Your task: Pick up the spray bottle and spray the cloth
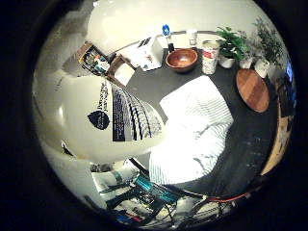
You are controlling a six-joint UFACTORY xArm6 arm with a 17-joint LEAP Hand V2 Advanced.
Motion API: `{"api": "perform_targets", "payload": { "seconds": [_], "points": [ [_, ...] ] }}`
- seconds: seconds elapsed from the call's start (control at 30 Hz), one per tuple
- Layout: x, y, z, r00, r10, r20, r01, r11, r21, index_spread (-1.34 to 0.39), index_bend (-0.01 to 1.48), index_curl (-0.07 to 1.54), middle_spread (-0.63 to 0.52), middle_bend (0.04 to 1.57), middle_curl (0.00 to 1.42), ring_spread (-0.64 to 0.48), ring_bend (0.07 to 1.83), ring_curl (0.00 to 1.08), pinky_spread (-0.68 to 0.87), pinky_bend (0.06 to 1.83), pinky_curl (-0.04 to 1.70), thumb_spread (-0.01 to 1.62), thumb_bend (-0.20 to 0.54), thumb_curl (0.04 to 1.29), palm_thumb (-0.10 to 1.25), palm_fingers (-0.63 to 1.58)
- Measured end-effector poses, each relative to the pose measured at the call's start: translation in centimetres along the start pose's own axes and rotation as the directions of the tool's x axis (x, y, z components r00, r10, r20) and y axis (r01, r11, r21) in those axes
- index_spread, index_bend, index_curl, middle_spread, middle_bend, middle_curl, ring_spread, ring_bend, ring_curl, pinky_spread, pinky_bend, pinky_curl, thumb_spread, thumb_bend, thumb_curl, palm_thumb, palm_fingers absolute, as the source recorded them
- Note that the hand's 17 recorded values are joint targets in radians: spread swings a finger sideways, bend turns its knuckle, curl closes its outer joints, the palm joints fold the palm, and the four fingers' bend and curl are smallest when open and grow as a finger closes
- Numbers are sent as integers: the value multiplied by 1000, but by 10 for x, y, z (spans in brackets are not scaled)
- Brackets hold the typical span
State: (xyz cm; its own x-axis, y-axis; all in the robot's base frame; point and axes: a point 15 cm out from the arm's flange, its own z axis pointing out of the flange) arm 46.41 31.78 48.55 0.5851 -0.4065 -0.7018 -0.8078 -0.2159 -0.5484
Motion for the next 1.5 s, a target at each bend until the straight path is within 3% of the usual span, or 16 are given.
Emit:
{"api": "perform_targets", "payload": {
  "seconds": [0.4,1.17,1.5],
  "points": [
    [-8,27,78,990,-84,116,80,996,38,-252,1095,839,-164,1307,818,-233,1333,805,-240,1071,1337,1331,-7,603,927,1104],
    [79,39,169,991,-68,112,72,997,-34,-253,1092,844,-161,1315,806,-233,1335,802,-237,1073,1333,1341,-8,598,912,1104],
    [78,36,210,986,-52,161,61,997,-48,-252,1079,839,-165,1301,809,-237,1326,809,-238,1065,1331,1311,-16,589,858,1079]
  ]
}}
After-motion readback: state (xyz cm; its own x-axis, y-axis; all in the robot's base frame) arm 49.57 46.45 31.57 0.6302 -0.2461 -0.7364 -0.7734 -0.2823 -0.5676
